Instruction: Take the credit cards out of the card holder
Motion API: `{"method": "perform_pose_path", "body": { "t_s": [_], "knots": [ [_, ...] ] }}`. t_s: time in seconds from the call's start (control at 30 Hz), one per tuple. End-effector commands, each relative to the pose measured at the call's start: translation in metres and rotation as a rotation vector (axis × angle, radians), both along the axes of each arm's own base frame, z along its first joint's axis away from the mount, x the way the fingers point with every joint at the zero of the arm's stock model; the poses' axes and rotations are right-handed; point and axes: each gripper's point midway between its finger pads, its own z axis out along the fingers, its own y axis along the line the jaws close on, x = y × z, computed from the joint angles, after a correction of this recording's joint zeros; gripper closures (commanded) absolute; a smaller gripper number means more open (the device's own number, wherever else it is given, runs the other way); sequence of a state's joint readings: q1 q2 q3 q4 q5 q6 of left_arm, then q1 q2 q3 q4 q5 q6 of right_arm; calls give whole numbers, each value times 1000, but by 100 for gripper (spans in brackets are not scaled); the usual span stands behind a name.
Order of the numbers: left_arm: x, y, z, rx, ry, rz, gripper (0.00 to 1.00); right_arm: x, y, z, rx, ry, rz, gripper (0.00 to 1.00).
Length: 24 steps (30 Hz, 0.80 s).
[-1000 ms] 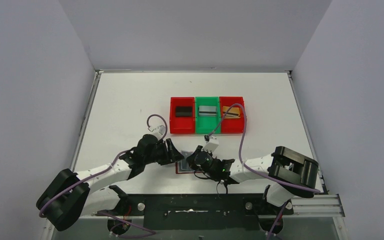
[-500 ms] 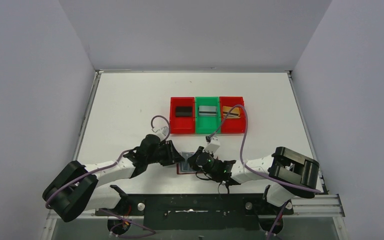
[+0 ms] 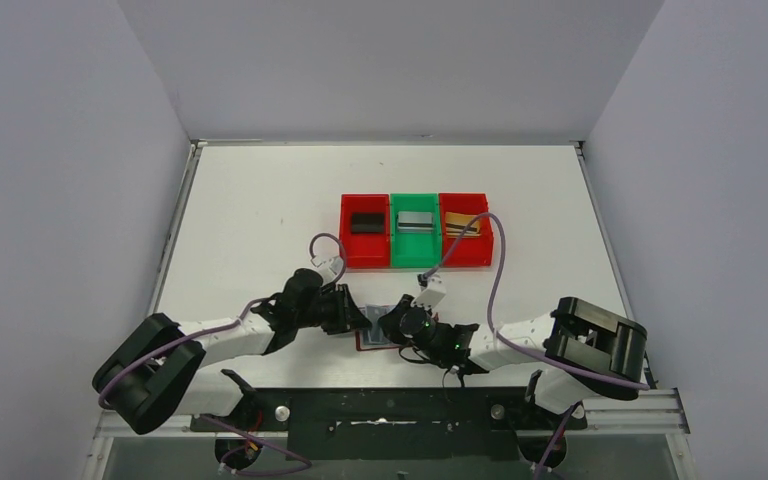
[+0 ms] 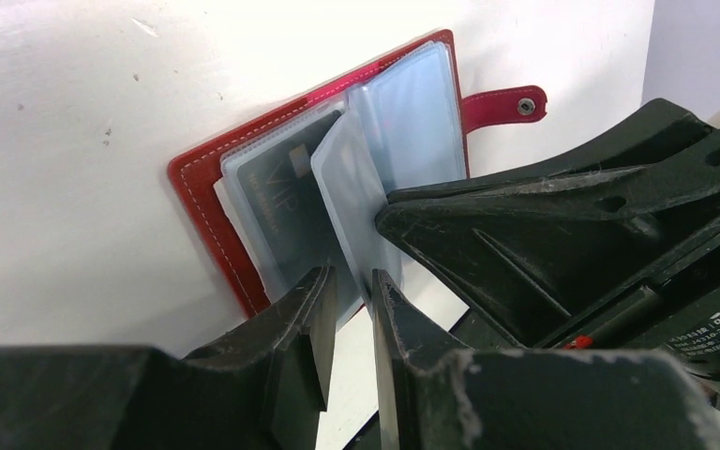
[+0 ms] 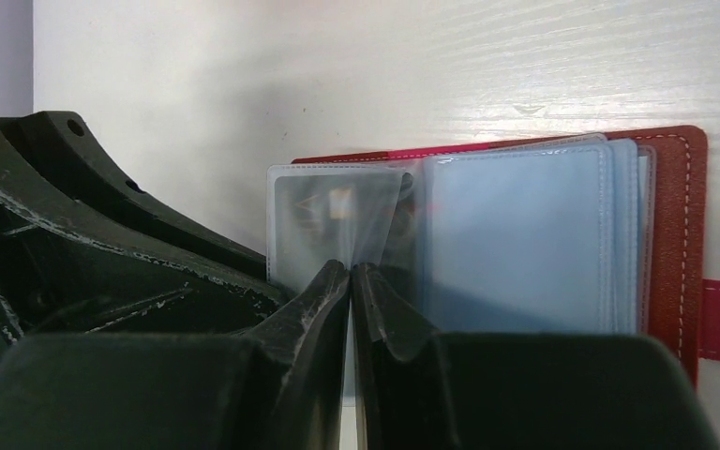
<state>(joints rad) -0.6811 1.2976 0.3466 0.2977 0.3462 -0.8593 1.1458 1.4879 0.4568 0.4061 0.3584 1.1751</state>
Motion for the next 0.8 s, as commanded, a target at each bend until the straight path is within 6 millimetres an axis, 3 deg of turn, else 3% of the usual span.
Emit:
{"method": "perform_pose_path", "body": {
  "t_s": [0.0, 0.17, 0.47, 0.77],
  "knots": [
    [9, -18, 24, -75, -75, -56, 79, 12, 5, 27, 97, -58, -44, 91],
    [9, -22, 24, -63, -77, -94, 74, 11, 4, 28, 109, -57, -40, 90],
    [14, -28, 26, -55, -104, -137, 79, 11, 1, 28, 117, -52, -38, 86],
    [11, -29, 22, -56, -82, -143, 79, 13, -21, 39, 27, -79, -90, 73]
  ]
}}
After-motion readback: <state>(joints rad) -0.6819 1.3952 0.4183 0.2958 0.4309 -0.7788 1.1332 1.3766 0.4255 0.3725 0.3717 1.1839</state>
